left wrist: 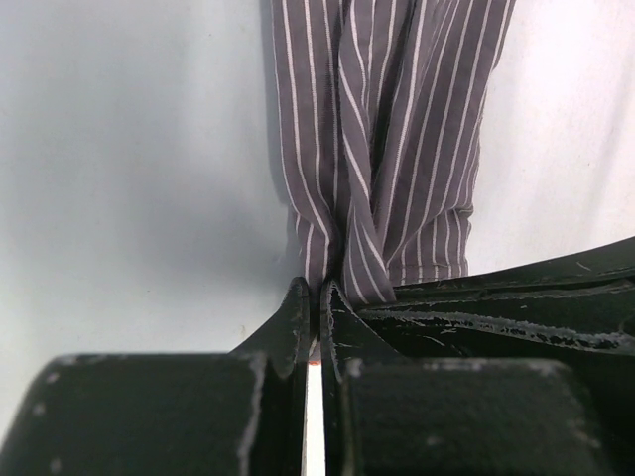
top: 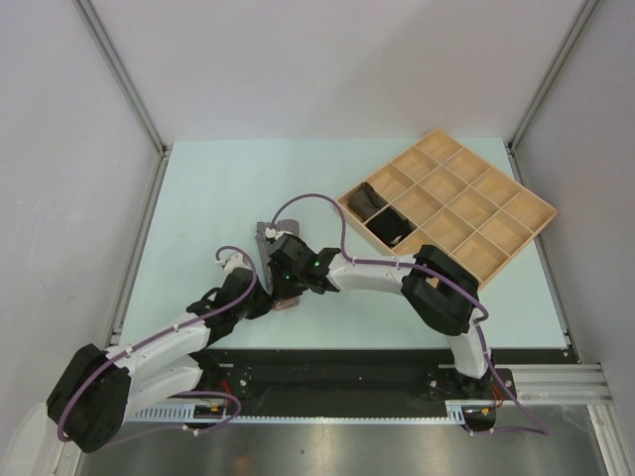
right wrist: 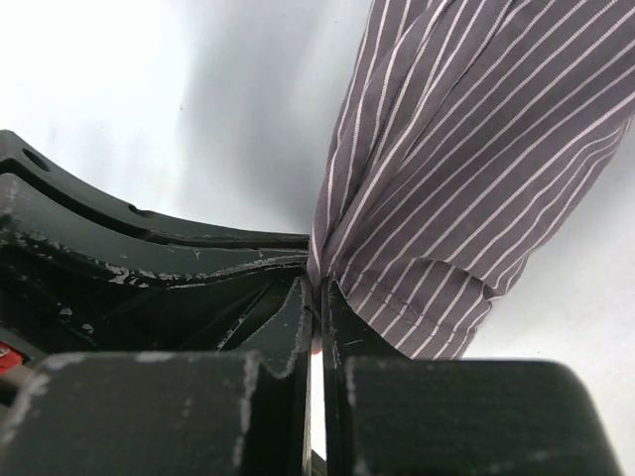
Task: Roll the underwear
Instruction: Fold the underwear at the center of the board.
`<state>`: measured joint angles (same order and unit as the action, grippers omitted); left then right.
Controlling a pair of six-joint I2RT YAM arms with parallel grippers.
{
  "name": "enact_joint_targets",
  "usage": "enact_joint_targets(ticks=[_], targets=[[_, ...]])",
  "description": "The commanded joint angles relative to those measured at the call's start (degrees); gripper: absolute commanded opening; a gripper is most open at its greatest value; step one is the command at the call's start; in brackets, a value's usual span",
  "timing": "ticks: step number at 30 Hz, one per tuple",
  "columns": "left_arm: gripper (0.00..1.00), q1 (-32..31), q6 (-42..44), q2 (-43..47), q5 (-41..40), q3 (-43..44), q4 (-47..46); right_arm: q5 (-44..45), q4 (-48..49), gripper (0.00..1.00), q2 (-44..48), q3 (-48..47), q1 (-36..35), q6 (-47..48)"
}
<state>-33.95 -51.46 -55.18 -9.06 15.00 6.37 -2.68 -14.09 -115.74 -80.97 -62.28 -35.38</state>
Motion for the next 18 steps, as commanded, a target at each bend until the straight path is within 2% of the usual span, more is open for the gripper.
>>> enact_joint_targets(ticks=[1,4,5,7,10,13,18], targets=[[0.00,0.03,0.49,0.51,-1.22,-1.12,0.31,-2.68,3.89,0.00,-0.71,-0.24,-0.21,-1.10],[0.00,0.03,0.49,0.95,-1.31,-1.12,0.49,-2.86,3.10,0.00,-1.59,-0.51,0.14,-1.27],[0.00,0.03,0.49,1.04,-1.31,-1.12,0.57,-3.12,3.19,0.04,-1.68,-0.07,0.32,-1.27],[0.00,0.12,0.49,1.21,-1.31,-1.21,0.66,-3.56,3.71,0.22,-0.89,0.63,0.84,-1.71],[0.00,0.12,0.40,1.30,-1.40,-1.38,1.10,-4.70,6.69,0.42,1.47,3.09,1.98,-1.89],[0.00,0.03,0.22,2.09,-1.40,-1.56,1.27,-7.77,9.16,0.52,2.89,4.77,3.65,-1.63],[0.00,0.12,0.22,3.06,-1.49,-1.56,1.89,-14.80,14.34,0.57,6.14,8.10,7.17,-2.50]])
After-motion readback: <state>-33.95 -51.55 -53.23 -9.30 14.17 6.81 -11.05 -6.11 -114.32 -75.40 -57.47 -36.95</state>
